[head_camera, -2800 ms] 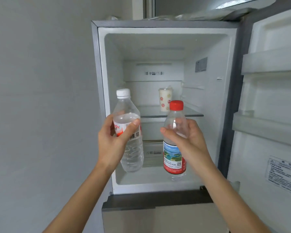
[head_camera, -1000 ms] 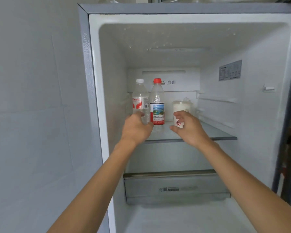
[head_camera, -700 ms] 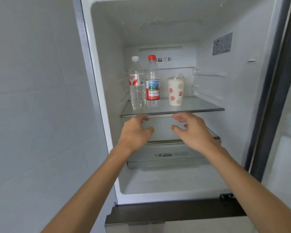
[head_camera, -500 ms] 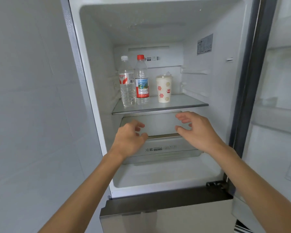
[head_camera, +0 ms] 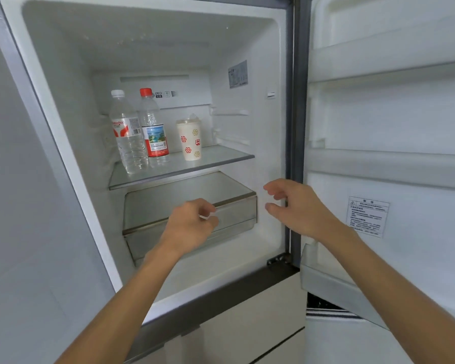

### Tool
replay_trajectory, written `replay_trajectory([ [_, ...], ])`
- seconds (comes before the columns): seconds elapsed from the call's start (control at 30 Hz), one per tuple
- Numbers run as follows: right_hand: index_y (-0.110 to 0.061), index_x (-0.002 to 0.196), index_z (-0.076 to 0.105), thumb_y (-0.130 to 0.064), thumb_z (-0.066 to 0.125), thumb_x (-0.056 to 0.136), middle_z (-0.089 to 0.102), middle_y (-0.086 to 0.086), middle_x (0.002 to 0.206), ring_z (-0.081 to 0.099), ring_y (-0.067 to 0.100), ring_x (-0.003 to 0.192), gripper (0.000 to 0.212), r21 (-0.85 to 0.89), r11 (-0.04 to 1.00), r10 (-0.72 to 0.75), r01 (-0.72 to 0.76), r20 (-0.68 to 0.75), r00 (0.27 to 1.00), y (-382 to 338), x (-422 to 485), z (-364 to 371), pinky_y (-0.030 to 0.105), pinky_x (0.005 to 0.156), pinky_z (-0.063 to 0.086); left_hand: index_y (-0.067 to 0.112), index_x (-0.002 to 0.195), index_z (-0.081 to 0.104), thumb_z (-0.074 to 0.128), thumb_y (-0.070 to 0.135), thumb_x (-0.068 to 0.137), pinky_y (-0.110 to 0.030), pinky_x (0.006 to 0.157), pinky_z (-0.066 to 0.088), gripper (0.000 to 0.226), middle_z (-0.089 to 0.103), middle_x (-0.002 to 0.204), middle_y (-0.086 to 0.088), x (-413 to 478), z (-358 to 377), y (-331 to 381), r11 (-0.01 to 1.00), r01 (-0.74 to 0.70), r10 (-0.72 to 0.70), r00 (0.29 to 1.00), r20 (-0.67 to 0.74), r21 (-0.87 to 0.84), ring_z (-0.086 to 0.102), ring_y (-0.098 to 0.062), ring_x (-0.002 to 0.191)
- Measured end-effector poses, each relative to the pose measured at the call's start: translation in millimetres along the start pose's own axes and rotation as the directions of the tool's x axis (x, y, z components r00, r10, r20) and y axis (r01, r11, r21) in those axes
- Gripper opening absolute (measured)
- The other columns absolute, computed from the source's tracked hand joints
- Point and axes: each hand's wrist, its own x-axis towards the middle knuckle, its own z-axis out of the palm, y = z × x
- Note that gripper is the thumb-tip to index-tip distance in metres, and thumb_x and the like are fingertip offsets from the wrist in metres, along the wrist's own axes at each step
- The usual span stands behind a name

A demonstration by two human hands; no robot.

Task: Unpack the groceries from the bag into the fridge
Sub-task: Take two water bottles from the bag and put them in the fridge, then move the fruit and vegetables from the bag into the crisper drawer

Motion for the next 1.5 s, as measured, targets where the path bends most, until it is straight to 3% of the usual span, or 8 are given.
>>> replay_trajectory([
  [0.2, -0.016, 0.129, 0.058, -0.016, 0.065, 0.089, 0.062, -0.002, 0.116, 0.058, 0.013, 0.104, 0.04, -0.131, 0.978, 0.153, -0.164, -0.091, 0.984, -8.9, -47.8, -14.8, 0.019, 0.088, 0.041, 0.024, 0.105, 0.072, 0.063, 0.025, 0.091, -0.021, 0.081, 0.045, 0.017, 0.069, 0.1, 0.01, 2.8, 14.9, -1.4, 0.989, -0.134, 0.142, 0.98, 0.143, -0.069, 0.066, -0.011, 0.094],
  [0.33, -0.02, 0.127, 0.058, -0.019, 0.064, 0.09, 0.063, -0.003, 0.115, 0.058, 0.013, 0.104, 0.038, -0.233, 0.932, 0.252, -0.278, -0.134, 0.958, -17.1, -85.0, -17.1, 0.026, 0.092, 0.046, 0.027, 0.1, 0.071, 0.065, 0.025, 0.088, -0.032, 0.085, 0.054, 0.013, 0.07, 0.096, 0.012, -4.2, 33.1, -6.8, 0.973, -0.197, 0.219, 0.954, 0.206, -0.121, 0.066, -0.01, 0.091],
  [0.47, -0.021, 0.126, 0.058, -0.021, 0.064, 0.089, 0.063, -0.005, 0.115, 0.058, 0.012, 0.105, 0.038, -0.32, 0.867, 0.343, -0.383, -0.177, 0.923, -23.7, -126.4, -25.5, 0.027, 0.093, 0.047, 0.029, 0.099, 0.069, 0.064, 0.026, 0.088, -0.039, 0.087, 0.056, 0.012, 0.069, 0.101, 0.008, -18.2, 59.3, -9.2, 0.95, -0.25, 0.299, 0.898, 0.322, -0.187, 0.065, -0.013, 0.094],
  [0.63, -0.022, 0.126, 0.058, -0.023, 0.062, 0.089, 0.063, -0.004, 0.116, 0.058, 0.012, 0.105, 0.038, -0.413, 0.759, 0.432, -0.504, -0.259, 0.864, -26.9, -176.4, -54.5, 0.029, 0.094, 0.047, 0.023, 0.104, 0.07, 0.062, 0.025, 0.09, -0.034, 0.087, 0.054, 0.017, 0.068, 0.102, 0.006, -33.6, 87.9, 26.3, 0.897, -0.37, 0.44, 0.806, 0.396, -0.243, 0.064, -0.014, 0.096],
  [0.93, -0.018, 0.125, 0.061, -0.02, 0.064, 0.087, 0.066, -0.001, 0.114, 0.06, 0.014, 0.102, 0.038, -0.436, 0.551, 0.535, -0.712, -0.47, 0.702, -41.9, -286.4, -131.1, 0.026, 0.092, 0.047, 0.03, 0.105, 0.07, 0.064, 0.033, 0.086, -0.034, 0.089, 0.052, 0.02, 0.068, 0.102, 0.01, -90.9, 143.4, 142.7, 0.779, -0.477, 0.626, 0.619, 0.474, -0.407, 0.065, -0.012, 0.095],
  [1.1, -0.017, 0.125, 0.061, -0.019, 0.065, 0.087, 0.066, -0.001, 0.115, 0.06, 0.013, 0.103, 0.039, -0.376, 0.452, 0.561, -0.809, -0.585, 0.586, -51.6, -360.5, -174.7, 0.031, 0.093, 0.049, 0.029, 0.103, 0.069, 0.064, 0.031, 0.087, -0.034, 0.086, 0.054, 0.017, 0.067, 0.1, 0.011, -139.7, 171.2, 212.9, 0.703, -0.519, 0.711, 0.497, 0.497, -0.487, 0.067, -0.012, 0.09],
  [1.3, -0.019, 0.128, 0.059, -0.021, 0.064, 0.088, 0.064, -0.004, 0.119, 0.059, 0.011, 0.106, 0.041, -0.298, 0.338, 0.582, -0.893, -0.679, 0.447, -60.5, -466.7, -229.2, 0.025, 0.092, 0.048, 0.026, 0.102, 0.072, 0.065, 0.028, 0.087, -0.028, 0.088, 0.052, 0.016, 0.07, 0.098, 0.009, -226.7, 202.3, 303.8, 0.583, -0.59, 0.806, 0.338, 0.486, -0.558, 0.066, -0.012, 0.096],
  [1.5, -0.021, 0.128, 0.059, -0.023, 0.064, 0.088, 0.065, -0.004, 0.12, 0.06, 0.011, 0.106, 0.04, -0.216, 0.226, 0.571, -0.95, -0.76, 0.309, -69.0, -574.5, -293.7, 0.023, 0.09, 0.048, 0.025, 0.101, 0.071, 0.065, 0.026, 0.086, -0.031, 0.09, 0.052, 0.015, 0.069, 0.097, 0.008, -314.4, 226.6, 405.9, 0.471, -0.631, 0.867, 0.204, 0.455, -0.616, 0.066, -0.012, 0.095],
])
